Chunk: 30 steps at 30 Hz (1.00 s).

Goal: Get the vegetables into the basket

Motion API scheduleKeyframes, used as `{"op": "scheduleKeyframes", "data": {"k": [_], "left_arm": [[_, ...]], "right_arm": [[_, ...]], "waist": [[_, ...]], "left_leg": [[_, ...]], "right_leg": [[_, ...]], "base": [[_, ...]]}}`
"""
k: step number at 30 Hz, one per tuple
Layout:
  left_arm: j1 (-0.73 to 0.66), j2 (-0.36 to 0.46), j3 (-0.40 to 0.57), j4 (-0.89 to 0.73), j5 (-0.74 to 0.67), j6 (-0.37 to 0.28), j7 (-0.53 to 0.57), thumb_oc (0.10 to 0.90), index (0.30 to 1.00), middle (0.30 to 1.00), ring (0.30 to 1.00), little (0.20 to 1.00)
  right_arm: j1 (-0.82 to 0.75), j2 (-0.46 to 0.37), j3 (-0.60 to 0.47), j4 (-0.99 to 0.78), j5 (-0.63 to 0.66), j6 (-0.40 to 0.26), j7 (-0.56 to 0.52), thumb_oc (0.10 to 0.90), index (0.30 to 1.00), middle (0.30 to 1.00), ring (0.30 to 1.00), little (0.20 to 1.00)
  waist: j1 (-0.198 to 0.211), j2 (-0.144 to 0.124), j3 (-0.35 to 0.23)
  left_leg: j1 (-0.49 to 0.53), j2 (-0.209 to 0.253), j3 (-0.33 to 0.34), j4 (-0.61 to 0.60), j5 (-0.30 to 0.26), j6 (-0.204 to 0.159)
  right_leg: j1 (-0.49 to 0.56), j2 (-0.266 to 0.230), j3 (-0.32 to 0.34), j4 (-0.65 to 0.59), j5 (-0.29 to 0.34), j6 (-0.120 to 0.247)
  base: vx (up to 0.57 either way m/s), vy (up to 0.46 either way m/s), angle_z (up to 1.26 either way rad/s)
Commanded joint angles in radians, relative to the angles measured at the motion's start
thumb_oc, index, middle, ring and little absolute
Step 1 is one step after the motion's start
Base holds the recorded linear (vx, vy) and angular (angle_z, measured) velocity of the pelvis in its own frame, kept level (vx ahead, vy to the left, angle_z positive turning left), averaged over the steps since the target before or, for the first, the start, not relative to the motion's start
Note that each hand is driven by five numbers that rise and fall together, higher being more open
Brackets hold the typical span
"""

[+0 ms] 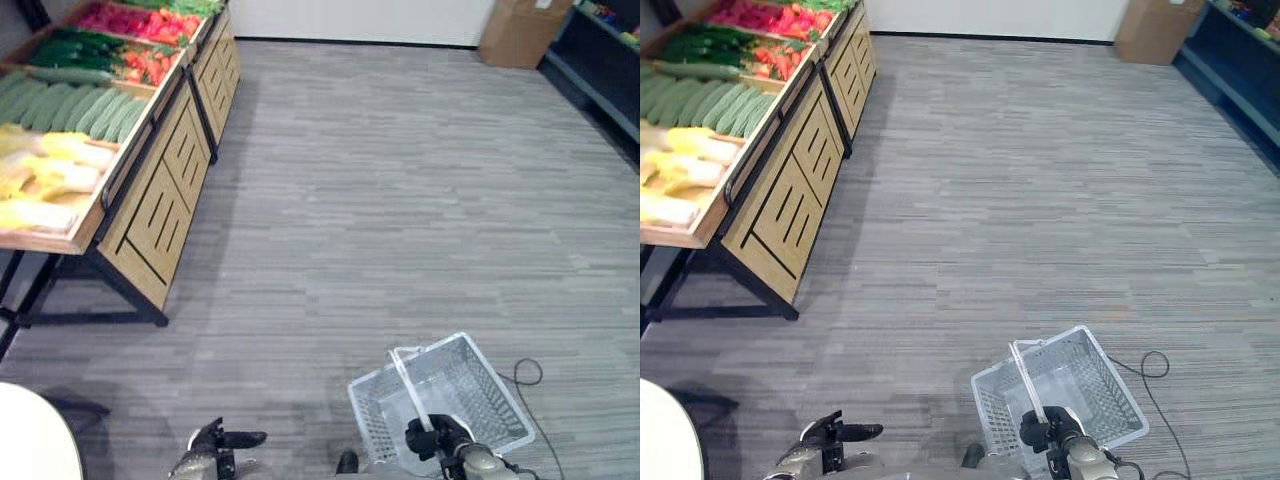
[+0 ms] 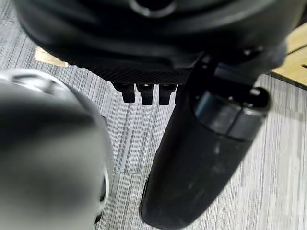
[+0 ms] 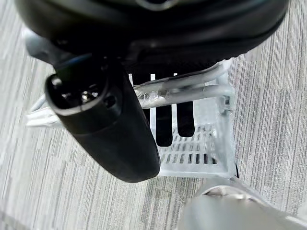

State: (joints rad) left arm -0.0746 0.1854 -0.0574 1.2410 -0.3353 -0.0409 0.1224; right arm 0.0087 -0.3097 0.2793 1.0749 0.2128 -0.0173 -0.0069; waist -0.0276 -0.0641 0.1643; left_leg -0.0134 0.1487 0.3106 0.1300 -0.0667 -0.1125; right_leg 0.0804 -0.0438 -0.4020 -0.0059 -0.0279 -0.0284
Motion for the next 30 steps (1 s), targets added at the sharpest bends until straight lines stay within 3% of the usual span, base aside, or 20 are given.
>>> {"op": "scheduleKeyframes", "data": {"k": [1,7,9,15,30], "left_arm": [[-0.043,0.017,-0.036,0.013,-0.032,-0.035,0.014,0.900,1.000,1.000,1.000,1.000],[-0.051,0.037,-0.050,0.001,0.004,-0.032,0.006,0.900,1.000,1.000,1.000,1.000],[-0.055,0.055,-0.043,-0.004,0.019,-0.034,0.015,0.900,1.000,1.000,1.000,1.000],[-0.061,0.060,-0.064,-0.012,0.061,-0.041,0.020,0.900,1.000,1.000,1.000,1.000],[-0.052,0.020,-0.167,0.003,0.195,-0.035,-0.026,0.900,1.000,1.000,1.000,1.000]], "right_arm": [[-0.054,-0.011,-0.039,-0.026,0.029,-0.041,-0.004,0.400,0.300,0.300,0.300,0.300],[-0.055,0.007,-0.081,0.016,0.050,-0.043,-0.020,0.400,0.300,0.300,0.300,0.300],[-0.069,0.018,-0.080,0.039,0.054,-0.045,-0.021,0.400,0.300,0.300,0.300,0.300],[-0.076,0.040,-0.101,0.119,0.060,-0.044,-0.024,0.400,0.300,0.300,0.300,0.300],[-0.021,0.010,-0.187,0.274,0.028,-0.026,-0.047,0.400,0.300,0.300,0.300,0.300]], "waist": [[0.043,-0.007,0.060],[0.044,-0.001,0.066],[0.051,-0.001,0.069],[0.046,0.015,0.068],[-0.024,0.065,0.030]], "left_leg": [[0.016,-0.097,-0.156,-0.064,-0.006,0.080],[0.052,-0.131,-0.091,-0.113,-0.013,0.120],[0.068,-0.150,-0.056,-0.131,-0.023,0.143],[0.098,-0.175,0.001,-0.142,-0.049,0.174],[0.178,-0.159,0.030,-0.204,-0.028,0.145]], "right_leg": [[-0.040,-0.051,0.118,0.054,-0.061,0.100],[-0.058,-0.081,0.154,0.077,-0.038,0.128],[-0.081,-0.092,0.194,0.086,-0.016,0.149],[-0.095,-0.114,0.233,0.071,0.058,0.187],[-0.048,-0.080,0.254,0.001,0.027,0.164]], "base": [[0.08,0.218,-0.54],[0.08,0.334,-0.42],[0.04,0.316,-0.32],[0.03,0.182,-0.38],[0.03,-0.065,-0.14]]}}
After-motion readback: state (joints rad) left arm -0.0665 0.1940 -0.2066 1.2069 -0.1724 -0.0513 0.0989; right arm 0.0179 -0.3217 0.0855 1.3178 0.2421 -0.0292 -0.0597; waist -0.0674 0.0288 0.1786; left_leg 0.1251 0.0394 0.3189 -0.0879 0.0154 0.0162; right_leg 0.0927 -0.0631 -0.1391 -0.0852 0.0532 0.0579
